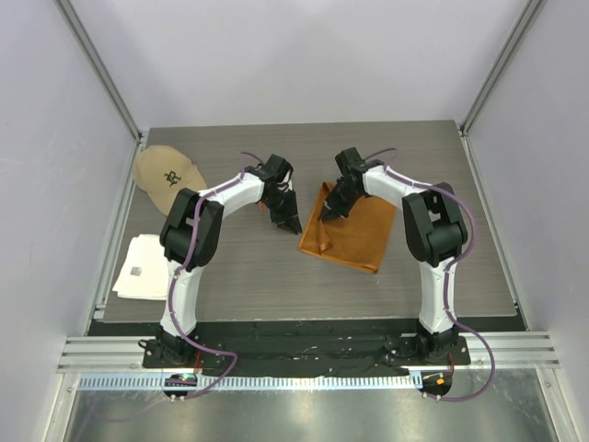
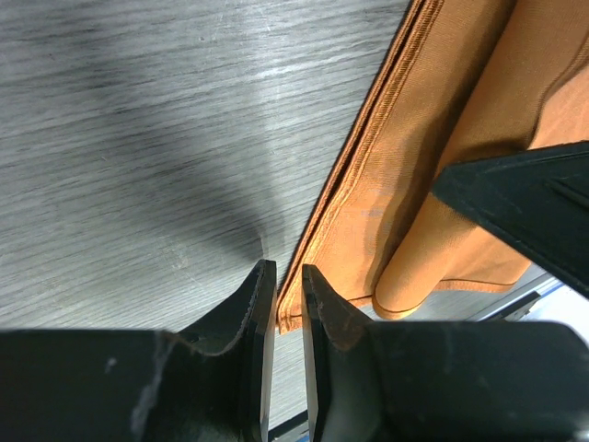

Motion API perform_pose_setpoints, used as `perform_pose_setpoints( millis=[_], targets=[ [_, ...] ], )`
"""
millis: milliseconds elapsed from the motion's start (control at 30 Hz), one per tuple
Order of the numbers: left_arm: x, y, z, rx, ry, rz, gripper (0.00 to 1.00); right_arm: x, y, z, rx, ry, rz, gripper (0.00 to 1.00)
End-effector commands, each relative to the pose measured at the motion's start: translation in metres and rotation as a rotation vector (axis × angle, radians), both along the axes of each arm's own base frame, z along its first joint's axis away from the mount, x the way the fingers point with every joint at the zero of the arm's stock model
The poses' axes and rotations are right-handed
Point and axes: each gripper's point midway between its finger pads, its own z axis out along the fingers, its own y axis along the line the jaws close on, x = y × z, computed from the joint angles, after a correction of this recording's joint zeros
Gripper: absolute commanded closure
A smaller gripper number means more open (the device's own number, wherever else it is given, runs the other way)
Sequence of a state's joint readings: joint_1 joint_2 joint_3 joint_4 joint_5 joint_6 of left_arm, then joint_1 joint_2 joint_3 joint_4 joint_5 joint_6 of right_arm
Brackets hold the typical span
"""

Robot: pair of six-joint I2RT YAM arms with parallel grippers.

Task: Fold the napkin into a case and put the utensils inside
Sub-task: Fold the rectangle-folded napkin at the center of the board, then smooth out the square-folded napkin at the center of the board.

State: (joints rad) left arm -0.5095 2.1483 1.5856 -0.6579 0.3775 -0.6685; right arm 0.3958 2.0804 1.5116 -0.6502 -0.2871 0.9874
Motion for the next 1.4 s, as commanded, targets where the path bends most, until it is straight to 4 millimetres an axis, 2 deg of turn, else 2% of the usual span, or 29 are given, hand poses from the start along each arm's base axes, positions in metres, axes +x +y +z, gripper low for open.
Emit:
perform_pose_setpoints(
  millis=[0,33,67,100,167,233,267,300,333,400,467,500,600,633,800,900,967,1133,1200,1300,1367],
  targets=[
    [0.006,-0.005,0.014,-0.031,-0.049,-0.021,0.79,0.01,0.025,0.015,0.087,-0.055,0.088,0.79],
    [0.004,-0.002,0.014,-0.018,-0.042,-0.022,0.79,0.009,0.031,0.019,0.122,-0.051,0.116,0.76],
    [0.004,-0.001,0.019,-0.015,-0.052,-0.031,0.78,0.011,0.033,0.028,0.137,-0.073,0.137,0.68],
    [0.006,-0.001,0.024,-0.016,-0.063,-0.04,0.77,0.01,0.03,0.038,0.129,-0.088,0.159,0.64],
    [0.007,0.007,0.034,0.014,-0.097,-0.069,0.72,0.005,0.022,0.054,0.136,-0.134,0.21,0.49],
    [0.011,0.011,0.041,0.003,-0.123,-0.083,0.67,-0.006,-0.001,0.069,0.125,-0.178,0.235,0.46],
    [0.011,0.012,0.046,-0.001,-0.12,-0.085,0.65,-0.01,-0.011,0.082,0.12,-0.215,0.232,0.44],
    [0.011,0.013,0.049,-0.002,-0.122,-0.094,0.64,-0.023,-0.024,0.073,0.1,-0.19,0.225,0.43],
    [0.011,0.014,0.051,-0.001,-0.125,-0.102,0.63,-0.022,-0.043,0.072,0.089,-0.198,0.205,0.43],
    [0.01,0.01,0.059,-0.03,-0.135,-0.127,0.6,-0.039,-0.06,0.071,0.079,-0.192,0.193,0.43],
    [0.009,0.006,0.062,-0.051,-0.132,-0.134,0.58,-0.052,-0.07,0.066,0.089,-0.183,0.211,0.43],
    [0.009,0.004,0.064,-0.06,-0.134,-0.137,0.58,-0.055,-0.072,0.071,0.084,-0.201,0.216,0.44],
    [0.005,-0.002,0.061,-0.08,-0.107,-0.145,0.59,-0.072,-0.076,0.064,0.1,-0.177,0.225,0.49],
    [0.003,-0.004,0.061,-0.086,-0.097,-0.144,0.64,-0.075,-0.078,0.061,0.099,-0.168,0.22,0.58],
    [-0.006,-0.032,0.072,-0.21,-0.065,-0.135,0.75,-0.087,-0.091,0.046,0.132,-0.134,0.18,0.8],
    [-0.014,-0.043,0.058,-0.218,-0.01,-0.127,0.81,-0.1,-0.103,0.032,0.13,-0.097,0.166,0.86],
    [-0.02,-0.042,0.044,-0.189,0.01,-0.126,0.82,-0.11,-0.108,0.022,0.135,-0.065,0.162,0.87],
    [-0.035,-0.021,0.012,-0.081,0.055,-0.128,0.83,-0.138,-0.128,-0.01,0.092,0.018,0.151,0.91],
    [-0.041,-0.016,0.004,-0.063,0.067,-0.133,0.83,-0.142,-0.136,-0.021,0.077,0.05,0.125,0.92],
    [-0.046,-0.006,-0.011,-0.016,0.069,-0.14,0.83,-0.151,-0.158,-0.044,-0.025,0.114,0.089,0.93],
    [-0.051,-0.001,-0.012,0.007,0.068,-0.155,0.84,-0.153,-0.169,-0.046,-0.077,0.126,0.072,0.95]
  ],
)
